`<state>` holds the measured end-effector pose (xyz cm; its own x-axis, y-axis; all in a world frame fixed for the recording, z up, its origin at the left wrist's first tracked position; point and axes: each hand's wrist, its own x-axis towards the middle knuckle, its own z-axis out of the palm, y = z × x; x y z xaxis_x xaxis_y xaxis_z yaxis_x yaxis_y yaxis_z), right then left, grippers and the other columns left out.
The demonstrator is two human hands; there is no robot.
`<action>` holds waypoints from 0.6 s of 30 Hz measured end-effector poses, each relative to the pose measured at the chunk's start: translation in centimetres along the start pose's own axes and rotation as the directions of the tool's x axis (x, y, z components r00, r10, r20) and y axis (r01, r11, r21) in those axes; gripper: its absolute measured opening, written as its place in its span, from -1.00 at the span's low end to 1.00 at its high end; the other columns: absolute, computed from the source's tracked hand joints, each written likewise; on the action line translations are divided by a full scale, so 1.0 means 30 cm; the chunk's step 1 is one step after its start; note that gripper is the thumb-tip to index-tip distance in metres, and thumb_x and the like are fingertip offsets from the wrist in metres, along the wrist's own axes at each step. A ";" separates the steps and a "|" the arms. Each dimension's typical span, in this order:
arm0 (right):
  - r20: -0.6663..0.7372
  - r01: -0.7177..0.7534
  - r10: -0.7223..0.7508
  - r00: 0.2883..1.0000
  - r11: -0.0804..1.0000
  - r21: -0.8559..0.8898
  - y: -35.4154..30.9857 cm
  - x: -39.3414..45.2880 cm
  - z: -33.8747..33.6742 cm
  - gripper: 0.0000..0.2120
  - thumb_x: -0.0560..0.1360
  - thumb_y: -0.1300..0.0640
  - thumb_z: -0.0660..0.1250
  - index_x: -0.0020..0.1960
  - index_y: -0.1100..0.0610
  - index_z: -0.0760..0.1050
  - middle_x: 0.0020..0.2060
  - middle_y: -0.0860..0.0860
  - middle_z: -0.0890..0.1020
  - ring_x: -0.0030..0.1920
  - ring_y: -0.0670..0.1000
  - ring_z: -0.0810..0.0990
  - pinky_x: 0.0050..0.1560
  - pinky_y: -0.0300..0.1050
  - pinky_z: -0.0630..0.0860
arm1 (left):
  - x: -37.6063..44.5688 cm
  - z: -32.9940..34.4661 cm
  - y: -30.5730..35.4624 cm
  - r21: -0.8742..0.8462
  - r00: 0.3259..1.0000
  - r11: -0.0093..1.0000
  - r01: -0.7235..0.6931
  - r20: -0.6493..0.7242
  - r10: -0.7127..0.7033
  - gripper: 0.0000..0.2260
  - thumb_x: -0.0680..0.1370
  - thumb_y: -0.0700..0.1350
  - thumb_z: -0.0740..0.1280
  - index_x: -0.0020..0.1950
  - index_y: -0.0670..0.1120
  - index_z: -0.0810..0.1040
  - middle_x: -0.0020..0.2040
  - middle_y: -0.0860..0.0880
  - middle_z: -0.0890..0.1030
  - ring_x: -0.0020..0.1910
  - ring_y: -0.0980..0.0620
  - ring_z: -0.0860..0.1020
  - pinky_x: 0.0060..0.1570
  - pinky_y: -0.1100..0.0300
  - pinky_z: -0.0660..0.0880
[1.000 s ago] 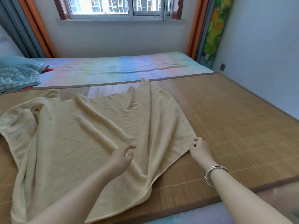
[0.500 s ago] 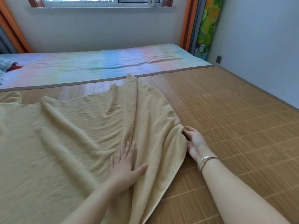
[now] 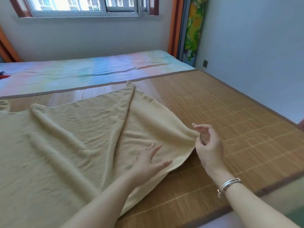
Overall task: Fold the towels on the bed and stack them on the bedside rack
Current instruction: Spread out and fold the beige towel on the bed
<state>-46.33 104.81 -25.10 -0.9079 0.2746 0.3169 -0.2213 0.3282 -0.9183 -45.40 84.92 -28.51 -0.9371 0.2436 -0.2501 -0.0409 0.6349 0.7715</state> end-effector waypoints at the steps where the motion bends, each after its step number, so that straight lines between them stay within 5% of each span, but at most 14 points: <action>1: 0.028 -0.085 0.084 0.996 0.994 0.070 0.007 -0.017 -0.012 -0.68 0.49 0.46 0.22 0.08 0.10 0.48 0.07 -0.13 0.59 0.12 -0.28 0.55 0.22 -0.28 0.49 | -0.005 0.019 0.010 0.000 0.999 1.000 -0.009 0.051 0.009 -0.26 0.37 0.39 0.33 0.49 0.29 0.14 0.55 0.19 0.05 0.55 0.12 -0.05 0.51 -0.11 -0.06; 3: 0.108 -0.383 0.369 0.923 0.856 0.347 0.038 -0.042 -0.048 -0.69 0.49 0.44 0.24 0.17 0.17 0.43 0.11 0.03 0.56 0.13 -0.09 0.58 0.17 -0.06 0.56 | -0.024 0.065 0.014 0.137 0.984 0.990 -0.029 0.178 0.004 -0.25 0.37 0.29 0.40 0.48 0.31 0.14 0.56 0.18 0.07 0.55 0.09 -0.08 0.51 -0.12 -0.10; 5: 0.234 -0.610 0.627 0.743 0.492 0.621 0.060 -0.039 -0.073 -0.71 0.55 0.35 0.18 0.26 0.23 0.33 0.10 0.22 0.51 0.01 0.15 0.61 -0.09 0.05 0.64 | -0.028 0.093 -0.001 0.320 0.980 0.943 -0.096 0.194 0.034 -0.40 0.45 0.11 0.39 0.45 0.29 0.26 0.56 0.17 0.07 0.55 0.07 -0.14 0.50 -0.13 -0.20; 6: 0.285 -0.667 0.702 0.653 0.354 0.656 0.074 -0.030 -0.080 -0.72 0.59 0.29 0.14 0.29 0.24 0.28 0.06 0.29 0.50 -0.07 0.20 0.60 -0.25 0.03 0.66 | -0.028 0.097 -0.005 0.342 0.986 0.933 -0.114 0.155 0.064 -0.52 0.49 0.03 0.35 0.39 0.28 0.36 0.54 0.19 0.13 0.55 0.07 -0.11 0.50 -0.11 -0.19; 8: 0.361 -0.766 0.768 0.528 0.248 0.593 0.093 -0.012 -0.080 -0.67 0.64 0.16 0.09 0.35 0.28 0.23 -0.03 0.36 0.52 -0.13 0.24 0.59 -0.42 0.00 0.63 | -0.024 0.095 -0.012 0.250 0.994 0.963 -0.104 0.044 0.096 -0.72 0.55 -0.07 0.29 0.19 0.25 0.57 0.45 0.24 0.32 0.52 0.12 0.05 0.50 -0.04 -0.09; 12: 0.374 -0.887 0.808 0.454 0.374 0.270 0.115 0.072 0.005 -0.66 0.64 0.00 0.10 0.15 0.28 0.39 -0.10 0.23 0.57 -0.12 0.15 0.58 -0.28 0.01 0.55 | -0.004 0.046 -0.015 -0.018 0.996 1.000 -0.016 0.088 0.017 -0.86 0.47 -0.06 0.38 -0.11 0.15 0.71 0.13 0.34 0.59 0.34 0.24 0.34 0.35 0.22 0.22; 13: 0.337 -0.869 0.807 0.484 0.489 0.077 0.120 0.100 0.032 -0.68 0.62 -0.03 0.13 0.04 0.24 0.44 -0.15 0.16 0.58 -0.17 0.09 0.57 -0.27 -0.04 0.52 | -0.005 0.023 0.005 -0.100 0.989 0.994 0.038 0.143 -0.024 -0.89 0.46 -0.06 0.39 -0.11 0.07 0.72 0.08 0.33 0.62 0.28 0.22 0.42 0.21 0.35 0.27; 15: 0.242 -0.600 0.699 0.673 0.708 -0.373 0.132 0.153 0.081 -0.77 0.57 0.00 0.21 -0.14 0.16 0.43 -0.27 0.05 0.51 -0.29 0.01 0.48 -0.28 -0.14 0.40 | -0.003 -0.021 0.024 -0.187 0.962 0.974 0.131 0.260 -0.079 -0.81 0.50 -0.06 0.34 -0.10 -0.11 0.71 0.02 0.24 0.66 0.14 0.21 0.54 0.02 0.42 0.31; 16: 0.244 -0.466 0.604 0.759 0.765 -0.445 0.136 0.174 0.110 -0.79 0.55 0.03 0.23 -0.18 0.14 0.41 -0.31 0.02 0.48 -0.30 0.00 0.44 -0.32 -0.14 0.33 | 0.005 -0.037 0.026 -0.185 0.956 0.974 0.132 0.284 -0.075 -0.76 0.53 -0.05 0.28 -0.13 -0.13 0.70 -0.01 0.18 0.68 0.03 0.19 0.57 -0.01 0.40 0.32; 18: 0.322 -0.467 0.549 0.771 0.832 -0.300 0.143 0.211 0.151 -0.77 0.55 0.06 0.19 -0.25 0.10 0.42 -0.35 -0.02 0.45 -0.30 -0.01 0.41 -0.33 -0.16 0.30 | 0.035 -0.048 0.026 -0.180 0.982 0.981 0.073 0.184 -0.039 -0.73 0.56 -0.01 0.24 -0.15 -0.06 0.70 -0.11 0.05 0.66 -0.22 0.06 0.53 -0.08 0.27 0.40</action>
<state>-54.64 103.87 -28.11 -0.9364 0.1005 -0.3363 0.3466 0.4162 -0.8406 -46.91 84.63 -27.34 -0.8548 0.3496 -0.3834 -0.1708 0.5082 0.8441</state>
